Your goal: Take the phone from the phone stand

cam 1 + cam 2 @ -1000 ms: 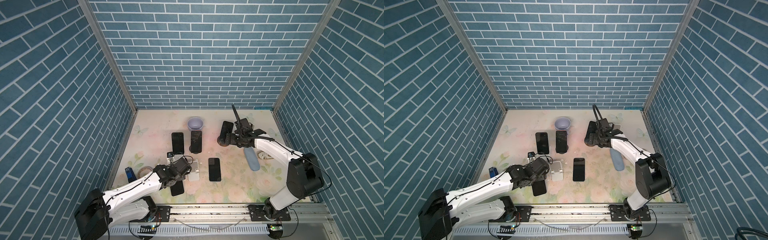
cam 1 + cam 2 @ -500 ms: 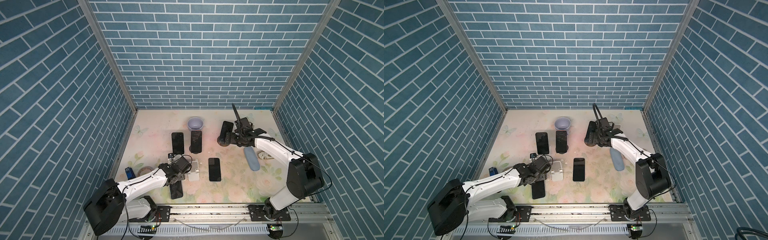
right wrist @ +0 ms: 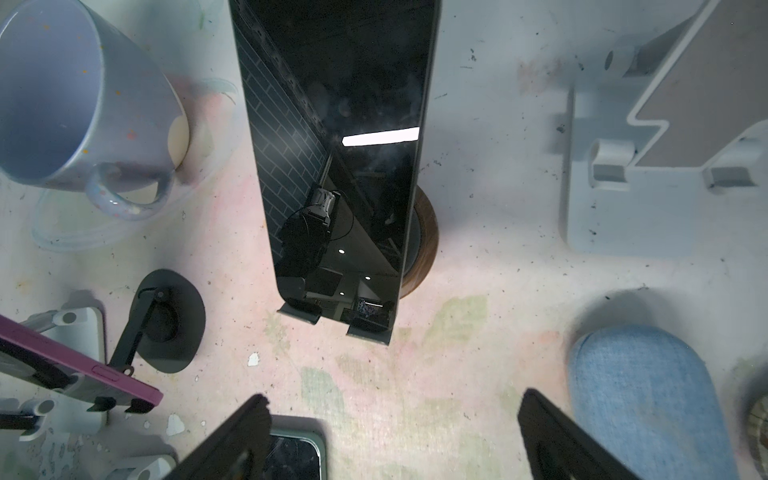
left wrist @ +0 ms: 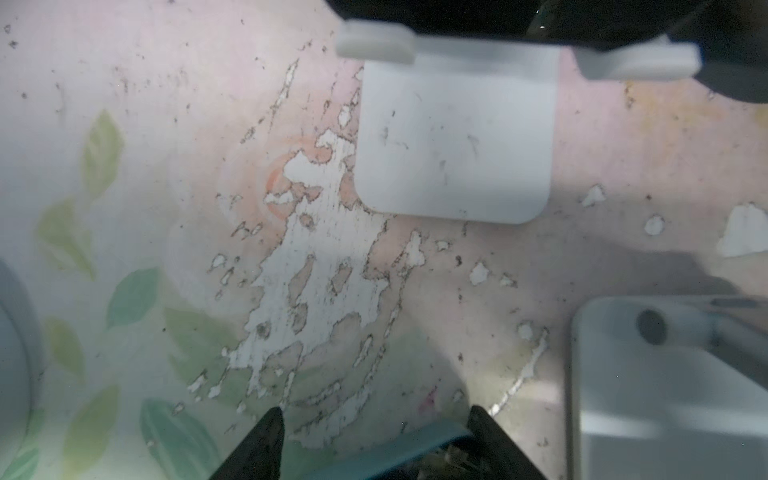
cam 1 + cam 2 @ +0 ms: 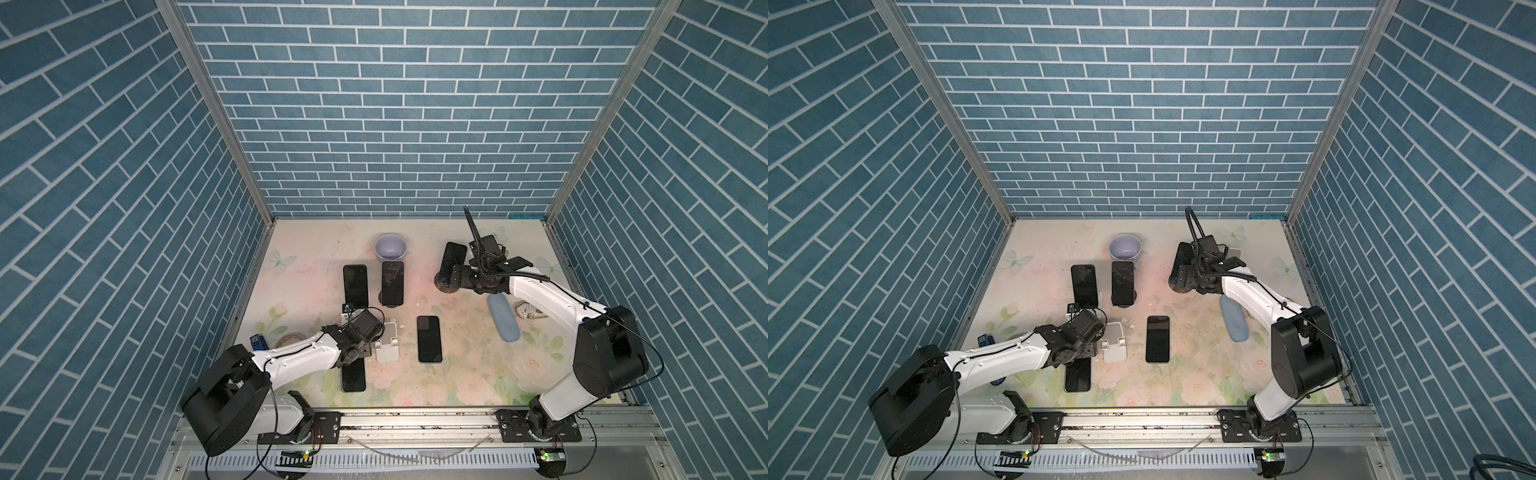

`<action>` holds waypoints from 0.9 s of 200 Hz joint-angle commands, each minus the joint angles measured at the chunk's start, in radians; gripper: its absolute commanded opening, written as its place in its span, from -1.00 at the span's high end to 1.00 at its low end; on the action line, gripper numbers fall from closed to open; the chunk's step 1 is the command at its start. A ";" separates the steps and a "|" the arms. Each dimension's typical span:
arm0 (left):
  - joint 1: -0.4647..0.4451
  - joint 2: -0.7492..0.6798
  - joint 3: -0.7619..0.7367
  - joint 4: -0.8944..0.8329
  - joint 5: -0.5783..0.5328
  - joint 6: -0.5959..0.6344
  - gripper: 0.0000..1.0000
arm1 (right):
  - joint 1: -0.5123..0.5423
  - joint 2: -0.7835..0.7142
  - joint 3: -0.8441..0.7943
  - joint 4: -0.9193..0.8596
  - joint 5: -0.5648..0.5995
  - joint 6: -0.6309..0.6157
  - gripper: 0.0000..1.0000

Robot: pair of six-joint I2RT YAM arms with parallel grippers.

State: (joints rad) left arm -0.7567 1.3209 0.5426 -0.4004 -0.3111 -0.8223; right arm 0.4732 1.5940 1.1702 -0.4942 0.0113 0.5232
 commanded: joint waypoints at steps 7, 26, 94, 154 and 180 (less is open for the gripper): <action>0.007 0.022 -0.012 0.042 -0.013 0.034 0.05 | 0.003 -0.009 0.053 -0.018 0.003 -0.020 -0.88; 0.006 0.034 -0.018 0.060 -0.010 0.039 0.05 | 0.002 -0.009 0.053 -0.018 0.006 -0.020 -0.88; 0.007 0.032 -0.067 0.095 -0.019 0.035 0.01 | 0.002 -0.023 0.039 -0.018 0.013 -0.017 -0.89; 0.007 0.034 -0.091 0.107 -0.020 0.027 -0.04 | 0.002 -0.036 0.034 -0.021 0.017 -0.015 -0.88; 0.007 0.020 -0.100 0.106 -0.026 0.026 -0.15 | 0.002 -0.037 0.031 -0.023 0.019 -0.015 -0.88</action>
State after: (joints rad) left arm -0.7559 1.3220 0.4934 -0.2111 -0.3359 -0.8043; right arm 0.4732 1.5921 1.1706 -0.4946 0.0147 0.5232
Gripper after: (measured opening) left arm 0.549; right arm 0.942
